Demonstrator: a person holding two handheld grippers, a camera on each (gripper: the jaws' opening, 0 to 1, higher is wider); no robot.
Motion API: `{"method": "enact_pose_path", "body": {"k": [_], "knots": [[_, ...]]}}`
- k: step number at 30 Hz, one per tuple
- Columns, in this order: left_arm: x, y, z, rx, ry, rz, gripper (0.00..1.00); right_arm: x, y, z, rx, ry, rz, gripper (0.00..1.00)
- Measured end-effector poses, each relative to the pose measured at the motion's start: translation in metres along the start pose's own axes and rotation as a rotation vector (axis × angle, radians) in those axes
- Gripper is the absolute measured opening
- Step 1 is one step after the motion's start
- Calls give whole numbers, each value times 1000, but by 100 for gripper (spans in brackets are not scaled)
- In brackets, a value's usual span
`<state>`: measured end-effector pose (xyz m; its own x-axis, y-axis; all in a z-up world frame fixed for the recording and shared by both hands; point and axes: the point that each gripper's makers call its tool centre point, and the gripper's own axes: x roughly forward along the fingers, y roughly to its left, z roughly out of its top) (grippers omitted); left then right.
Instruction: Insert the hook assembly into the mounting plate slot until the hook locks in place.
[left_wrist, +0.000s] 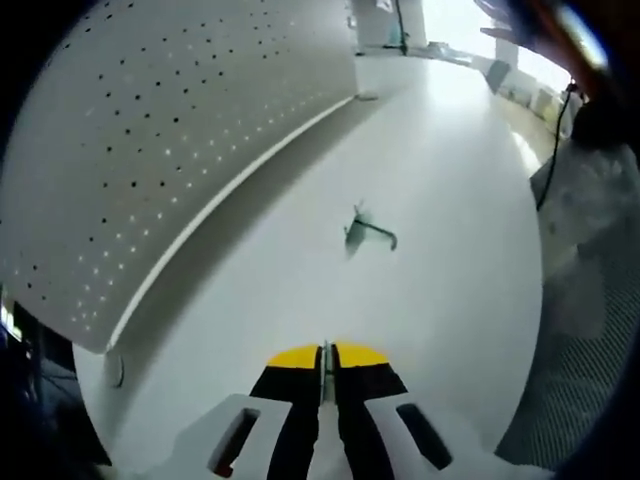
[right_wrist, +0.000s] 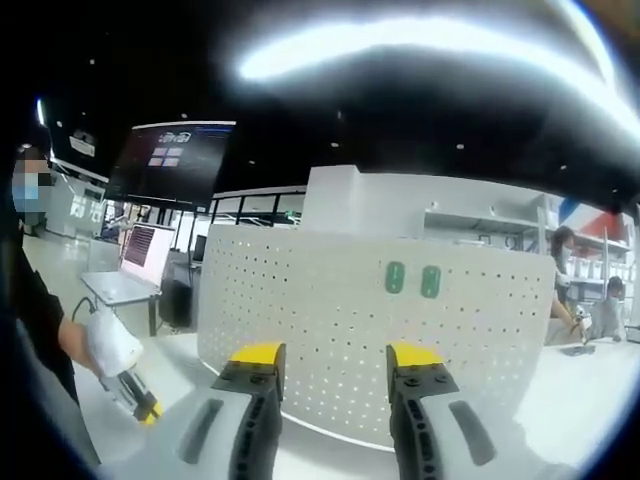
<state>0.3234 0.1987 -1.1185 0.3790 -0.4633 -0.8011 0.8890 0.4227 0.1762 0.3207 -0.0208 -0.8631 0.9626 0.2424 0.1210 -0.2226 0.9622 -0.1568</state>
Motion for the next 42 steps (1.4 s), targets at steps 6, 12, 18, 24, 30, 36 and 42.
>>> {"method": "enact_pose_path", "body": {"k": [6,12,18,24,30,36,42], "knots": [[1,3,0,10,7,7,2,-1,-1,1,-4,-1,-4,38],[-4,8,5,-18,-20,19,2,0,0,1,-6,0,-1,38],[-13,16,13,-63,-74,41,2,1,5,2,-11,0,11,38],[-25,26,24,-126,-157,64,1,3,12,5,-23,1,26,38],[-45,36,42,-178,-258,90,1,5,20,11,-46,-2,46,38],[-62,39,59,-212,-351,93,1,7,29,18,-61,-10,68,38],[-79,40,76,-232,-435,95,1,8,38,22,-77,-12,91,38]]}}
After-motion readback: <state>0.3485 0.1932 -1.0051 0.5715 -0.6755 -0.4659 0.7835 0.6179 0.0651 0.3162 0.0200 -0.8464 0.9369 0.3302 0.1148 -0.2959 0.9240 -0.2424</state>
